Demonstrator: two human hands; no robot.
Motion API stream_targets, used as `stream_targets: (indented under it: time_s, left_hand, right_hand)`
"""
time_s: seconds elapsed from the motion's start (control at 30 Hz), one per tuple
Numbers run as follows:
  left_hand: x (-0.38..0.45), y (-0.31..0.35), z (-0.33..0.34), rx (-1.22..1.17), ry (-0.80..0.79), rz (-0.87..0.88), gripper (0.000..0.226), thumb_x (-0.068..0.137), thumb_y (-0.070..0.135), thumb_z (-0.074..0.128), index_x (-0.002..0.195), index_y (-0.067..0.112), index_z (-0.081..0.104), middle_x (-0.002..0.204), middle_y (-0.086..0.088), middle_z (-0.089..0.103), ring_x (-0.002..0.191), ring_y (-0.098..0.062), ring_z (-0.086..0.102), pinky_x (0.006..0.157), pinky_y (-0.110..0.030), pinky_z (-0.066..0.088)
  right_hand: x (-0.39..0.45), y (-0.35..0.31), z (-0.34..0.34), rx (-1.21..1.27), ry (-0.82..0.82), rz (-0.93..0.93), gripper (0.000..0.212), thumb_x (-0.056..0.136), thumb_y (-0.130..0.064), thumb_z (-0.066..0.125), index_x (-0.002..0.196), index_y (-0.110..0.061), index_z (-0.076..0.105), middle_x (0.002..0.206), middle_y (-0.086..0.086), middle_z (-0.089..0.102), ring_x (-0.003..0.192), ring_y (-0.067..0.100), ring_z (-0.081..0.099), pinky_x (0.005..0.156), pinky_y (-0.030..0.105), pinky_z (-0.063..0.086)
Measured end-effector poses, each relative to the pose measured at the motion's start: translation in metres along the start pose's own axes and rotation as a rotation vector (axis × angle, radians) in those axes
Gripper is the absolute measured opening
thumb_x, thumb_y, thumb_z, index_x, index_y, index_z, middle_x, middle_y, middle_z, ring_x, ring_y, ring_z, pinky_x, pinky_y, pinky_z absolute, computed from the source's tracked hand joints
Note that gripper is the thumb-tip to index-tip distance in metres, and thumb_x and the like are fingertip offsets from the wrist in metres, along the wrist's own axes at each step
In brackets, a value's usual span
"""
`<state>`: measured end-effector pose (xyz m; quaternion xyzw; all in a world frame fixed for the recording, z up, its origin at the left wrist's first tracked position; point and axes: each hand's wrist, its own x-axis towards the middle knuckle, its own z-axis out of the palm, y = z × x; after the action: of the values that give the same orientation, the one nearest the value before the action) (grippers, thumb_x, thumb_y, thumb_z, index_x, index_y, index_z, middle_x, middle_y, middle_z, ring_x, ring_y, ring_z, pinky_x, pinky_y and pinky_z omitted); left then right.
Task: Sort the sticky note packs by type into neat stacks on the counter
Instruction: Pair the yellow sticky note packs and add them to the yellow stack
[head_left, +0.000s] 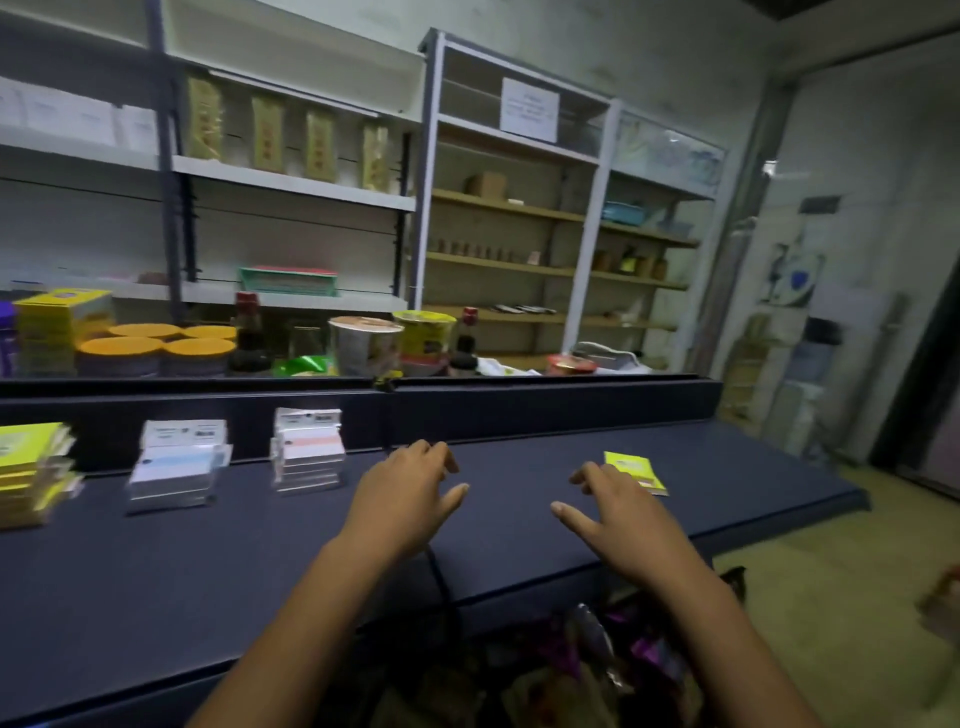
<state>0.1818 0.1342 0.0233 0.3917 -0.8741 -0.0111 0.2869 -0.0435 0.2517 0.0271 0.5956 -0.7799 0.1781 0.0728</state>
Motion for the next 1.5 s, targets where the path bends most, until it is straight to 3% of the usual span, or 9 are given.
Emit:
stream_targets:
  time_s: [0.33,0.87,1.17,1.33,1.5]
  left_hand:
    - [0.049,0.092,0.056,-0.076,-0.061,0.122,0.035,0.097,0.051,0.05,0.123,0.029,0.053,0.121,0.008,0.057,0.108,-0.013,0.055,0.085,-0.03,0.049]
    - [0.18,0.124,0.169,-0.173,-0.123,0.115,0.034,0.095,0.05,0.054,0.121,0.029,0.055,0.12,0.009,0.058,0.109,-0.013,0.056,0.082,-0.031,0.048]
    - [0.218,0.144,0.23,-0.247,-0.243,-0.056,0.037,0.093,0.051,0.055,0.121,0.027,0.051,0.124,0.005,0.057,0.111,-0.019,0.057,0.087,-0.036,0.048]
    - [0.231,0.155,0.257,-0.3,-0.286,-0.157,0.053,0.093,0.052,0.056,0.136,0.023,0.043,0.129,-0.001,0.058,0.117,-0.023,0.056,0.093,-0.041,0.049]
    - [0.243,0.155,0.27,-0.524,-0.262,-0.284,0.056,0.088,0.033,0.071,0.138,0.021,0.048,0.103,0.005,0.068,0.101,-0.019,0.065,0.09,-0.036,0.052]
  right_hand:
    - [-0.017,0.101,-0.022,-0.011,0.066,0.126,0.043,0.094,-0.061,0.048,0.125,-0.03,0.047,0.121,-0.009,0.054,0.117,0.012,0.051,0.094,0.033,0.047]
    - [0.082,0.205,0.006,-0.008,0.03,0.199,0.046,0.093,-0.058,0.052,0.126,-0.027,0.047,0.126,-0.007,0.053,0.12,0.013,0.05,0.095,0.034,0.047]
    - [0.121,0.256,0.024,0.046,0.003,0.174,0.043,0.095,-0.054,0.053,0.127,-0.026,0.047,0.128,-0.006,0.052,0.121,0.013,0.049,0.096,0.034,0.047]
    - [0.139,0.279,0.03,0.087,-0.035,0.108,0.041,0.096,-0.052,0.053,0.128,-0.026,0.047,0.128,-0.007,0.051,0.122,0.012,0.048,0.097,0.032,0.045]
    - [0.152,0.301,0.035,0.133,0.004,0.06,0.038,0.096,-0.05,0.053,0.126,-0.027,0.048,0.125,-0.008,0.052,0.12,0.01,0.048,0.098,0.031,0.045]
